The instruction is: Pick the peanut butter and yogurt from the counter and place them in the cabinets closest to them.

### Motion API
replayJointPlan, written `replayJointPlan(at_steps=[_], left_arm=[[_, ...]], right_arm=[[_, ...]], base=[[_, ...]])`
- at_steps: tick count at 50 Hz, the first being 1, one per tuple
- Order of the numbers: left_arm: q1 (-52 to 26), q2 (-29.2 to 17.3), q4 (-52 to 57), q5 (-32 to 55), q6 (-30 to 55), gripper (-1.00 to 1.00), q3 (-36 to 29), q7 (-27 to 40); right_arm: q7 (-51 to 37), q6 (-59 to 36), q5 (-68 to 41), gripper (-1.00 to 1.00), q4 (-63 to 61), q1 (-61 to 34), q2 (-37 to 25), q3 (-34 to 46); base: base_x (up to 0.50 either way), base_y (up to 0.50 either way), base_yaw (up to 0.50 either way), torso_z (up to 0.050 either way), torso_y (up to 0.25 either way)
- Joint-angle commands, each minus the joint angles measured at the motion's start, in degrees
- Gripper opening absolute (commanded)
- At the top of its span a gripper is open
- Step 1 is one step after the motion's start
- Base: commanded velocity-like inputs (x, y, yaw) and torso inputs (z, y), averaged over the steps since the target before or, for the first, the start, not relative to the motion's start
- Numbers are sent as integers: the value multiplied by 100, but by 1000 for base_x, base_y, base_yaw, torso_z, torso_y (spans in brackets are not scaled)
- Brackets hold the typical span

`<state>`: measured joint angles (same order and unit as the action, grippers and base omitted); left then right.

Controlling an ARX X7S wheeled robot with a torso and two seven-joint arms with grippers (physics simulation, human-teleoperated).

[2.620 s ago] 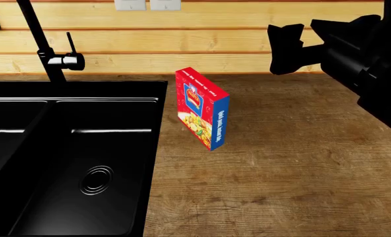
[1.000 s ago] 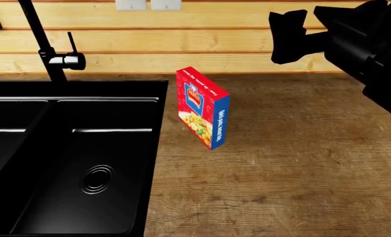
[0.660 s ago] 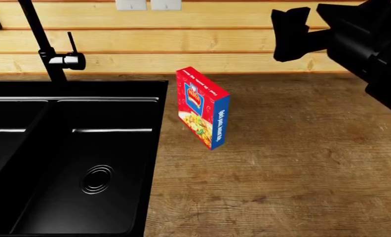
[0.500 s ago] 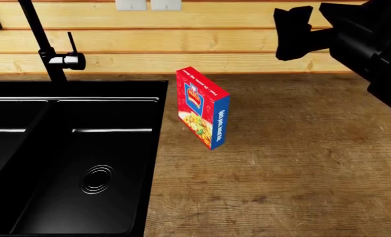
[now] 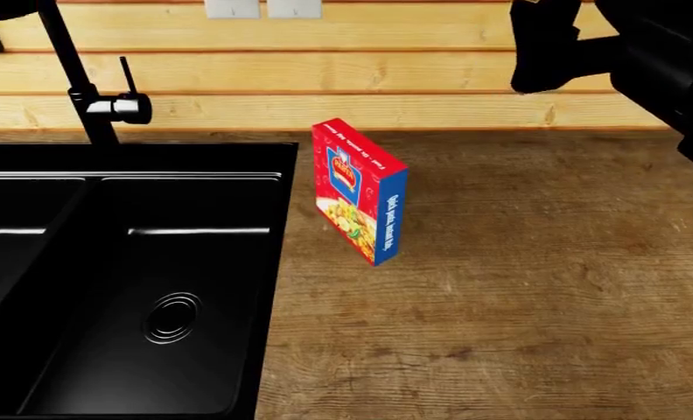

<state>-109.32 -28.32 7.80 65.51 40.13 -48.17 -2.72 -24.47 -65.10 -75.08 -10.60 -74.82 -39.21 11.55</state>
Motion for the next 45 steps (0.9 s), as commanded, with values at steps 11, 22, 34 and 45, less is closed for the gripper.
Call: replayJointPlan(at_steps=[11, 22, 34, 45], left_arm=[[586, -220, 85, -449, 96, 100, -606, -156], [1209, -417, -160, -636, -110, 100, -612, 320], [1922, -803, 184, -457, -203, 100, -386, 1283], [2213, -1349, 1006, 13, -155, 100, 112, 2471]], right_arm=[[-29, -17, 64, 100, 141, -252, -139, 5], [-65, -21, 74, 100, 158, -342, -287, -56], [-445, -78, -344, 100, -97, -199, -579, -471], [-788, 36, -852, 100, -560, 368, -1022, -1129]], base=[[0, 0, 0, 0, 0], [0, 0, 0, 0, 0], [0, 0, 0, 0, 0], [0, 0, 0, 0, 0]])
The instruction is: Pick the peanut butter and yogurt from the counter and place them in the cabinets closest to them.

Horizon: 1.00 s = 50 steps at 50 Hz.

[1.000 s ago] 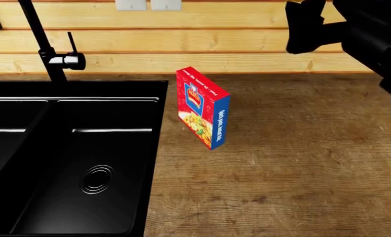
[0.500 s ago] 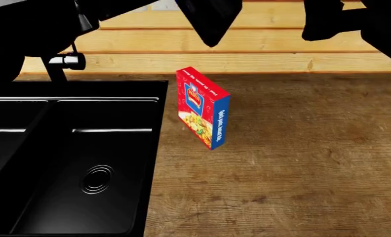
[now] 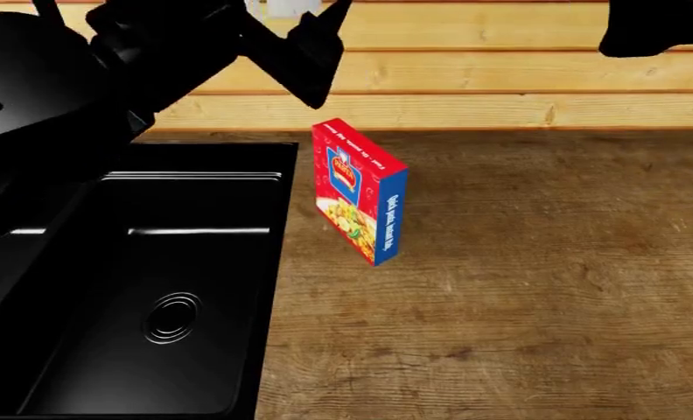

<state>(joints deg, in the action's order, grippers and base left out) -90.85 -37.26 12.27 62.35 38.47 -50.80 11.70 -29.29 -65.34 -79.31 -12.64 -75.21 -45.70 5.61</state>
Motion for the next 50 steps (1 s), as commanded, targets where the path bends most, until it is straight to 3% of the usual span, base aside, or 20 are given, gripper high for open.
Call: replayJointPlan(at_steps=[1, 14, 19, 25, 33, 50], left_arm=[[391, -505, 574, 388, 25, 100, 438, 1188], [949, -1039, 535, 461, 168, 100, 630, 2546], [1050, -1240, 620, 259, 158, 100, 643, 2856], [1054, -1472, 1113, -158, 92, 100, 801, 3754], [1488, -1900, 1522, -113, -427, 100, 1346, 4698], [2692, -3216, 2629, -458, -1908, 100, 2157, 5484]], right_arm=[[-336, 75, -475, 100, -401, 472, -420, -605], [-514, 429, -682, 100, -964, 1614, -852, -1608], [-564, 631, -537, 100, -1127, 2009, -879, -1993], [-746, 983, -248, 100, -1510, 2440, -835, -2643], [-1040, 1171, -222, 100, -1965, 3076, -829, -3846], [-1136, 1098, -343, 100, -2460, 3740, -842, -5296]], base=[[0, 0, 0, 0, 0], [0, 0, 0, 0, 0], [0, 0, 0, 0, 0], [0, 0, 0, 0, 0], [0, 0, 0, 0, 0], [0, 0, 0, 0, 0]])
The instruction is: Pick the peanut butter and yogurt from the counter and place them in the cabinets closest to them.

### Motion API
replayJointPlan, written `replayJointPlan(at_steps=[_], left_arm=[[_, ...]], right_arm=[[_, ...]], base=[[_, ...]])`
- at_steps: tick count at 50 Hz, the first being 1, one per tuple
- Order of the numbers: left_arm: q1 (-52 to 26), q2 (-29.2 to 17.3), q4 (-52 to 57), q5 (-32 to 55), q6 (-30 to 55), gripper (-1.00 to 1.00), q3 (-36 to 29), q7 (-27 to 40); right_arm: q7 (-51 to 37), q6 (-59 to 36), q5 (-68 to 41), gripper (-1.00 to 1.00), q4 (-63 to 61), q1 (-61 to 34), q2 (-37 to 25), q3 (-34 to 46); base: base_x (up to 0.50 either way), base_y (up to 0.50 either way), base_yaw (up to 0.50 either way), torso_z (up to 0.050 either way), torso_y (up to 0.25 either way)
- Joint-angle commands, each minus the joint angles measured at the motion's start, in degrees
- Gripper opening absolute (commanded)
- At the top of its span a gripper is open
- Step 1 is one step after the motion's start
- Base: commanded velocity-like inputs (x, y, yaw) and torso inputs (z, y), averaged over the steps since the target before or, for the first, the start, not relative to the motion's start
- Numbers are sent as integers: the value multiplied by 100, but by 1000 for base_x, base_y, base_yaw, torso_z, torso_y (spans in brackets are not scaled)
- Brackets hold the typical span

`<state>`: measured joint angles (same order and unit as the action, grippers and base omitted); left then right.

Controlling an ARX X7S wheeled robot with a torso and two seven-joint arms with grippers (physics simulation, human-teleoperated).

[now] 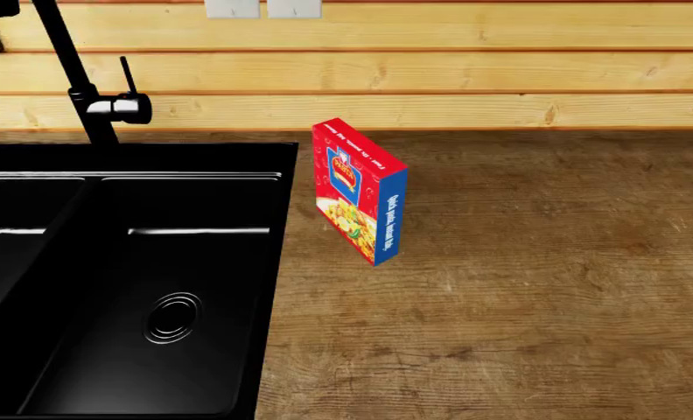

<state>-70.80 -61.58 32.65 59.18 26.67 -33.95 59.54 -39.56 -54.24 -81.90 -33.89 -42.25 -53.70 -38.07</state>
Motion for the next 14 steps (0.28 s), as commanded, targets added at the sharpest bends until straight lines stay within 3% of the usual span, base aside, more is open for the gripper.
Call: replayJointPlan(at_steps=[1, 9, 14], left_arm=[[768, -875, 614, -141, -785, 100, 511, 790], [1649, -2063, 934, 43, -1684, 100, 929, 2100], [1933, -2511, 1003, 105, -2190, 100, 943, 2482]], right_arm=[[-103, -29, -92, 100, -355, 486, -33, -1007], [-91, -18, -51, 100, -609, 630, 29, -1571], [-75, 0, -17, 100, -775, 688, 63, -2002]], base=[[0, 0, 0, 0, 0], [0, 0, 0, 0, 0], [0, 0, 0, 0, 0]])
